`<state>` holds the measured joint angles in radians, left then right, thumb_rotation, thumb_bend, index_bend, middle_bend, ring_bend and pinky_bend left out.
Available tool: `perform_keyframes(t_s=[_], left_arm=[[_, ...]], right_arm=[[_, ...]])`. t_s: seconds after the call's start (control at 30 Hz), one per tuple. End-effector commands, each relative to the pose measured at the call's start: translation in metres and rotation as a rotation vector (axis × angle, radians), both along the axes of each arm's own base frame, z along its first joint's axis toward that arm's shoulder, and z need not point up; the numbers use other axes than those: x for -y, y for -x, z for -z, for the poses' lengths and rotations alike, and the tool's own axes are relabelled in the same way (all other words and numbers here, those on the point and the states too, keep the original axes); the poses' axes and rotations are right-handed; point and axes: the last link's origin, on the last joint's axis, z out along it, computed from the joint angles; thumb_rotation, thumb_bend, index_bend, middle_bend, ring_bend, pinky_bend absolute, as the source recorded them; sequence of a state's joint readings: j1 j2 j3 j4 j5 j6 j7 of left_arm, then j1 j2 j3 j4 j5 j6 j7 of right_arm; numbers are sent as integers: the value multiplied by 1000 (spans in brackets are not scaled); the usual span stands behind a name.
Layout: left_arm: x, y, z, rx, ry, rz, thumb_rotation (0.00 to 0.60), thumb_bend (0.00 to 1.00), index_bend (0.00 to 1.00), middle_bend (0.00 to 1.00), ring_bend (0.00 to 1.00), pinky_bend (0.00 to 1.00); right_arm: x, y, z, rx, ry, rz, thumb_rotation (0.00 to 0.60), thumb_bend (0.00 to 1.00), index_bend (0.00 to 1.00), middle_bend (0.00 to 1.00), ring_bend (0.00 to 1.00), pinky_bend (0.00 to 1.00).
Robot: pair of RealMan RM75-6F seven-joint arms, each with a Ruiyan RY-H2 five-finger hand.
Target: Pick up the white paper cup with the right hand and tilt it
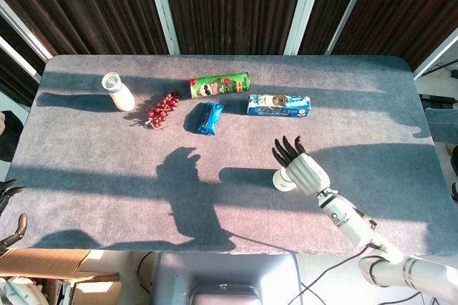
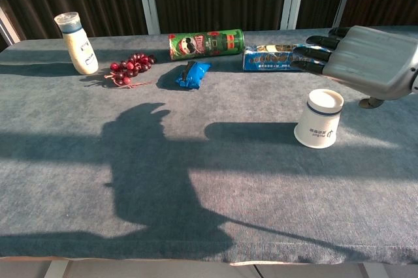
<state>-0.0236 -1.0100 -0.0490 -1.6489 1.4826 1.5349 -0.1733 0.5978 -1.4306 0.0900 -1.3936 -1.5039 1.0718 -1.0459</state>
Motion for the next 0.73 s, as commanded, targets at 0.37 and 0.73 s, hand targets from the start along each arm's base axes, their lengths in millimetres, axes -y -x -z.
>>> perform_keyframes(t_s=[0.37,0.73], left_arm=[[0,-2,3,-15,2,5,600,496,257,130,89,291],[-3,-3,5,-16,8,6,600,496,258,130,89,291]], right_arm=[[-69,25,-101,798,-46,327,600,154,95,134,92,161],[-98,53,-112,761,111,336,600,196,125,132,92,162]])
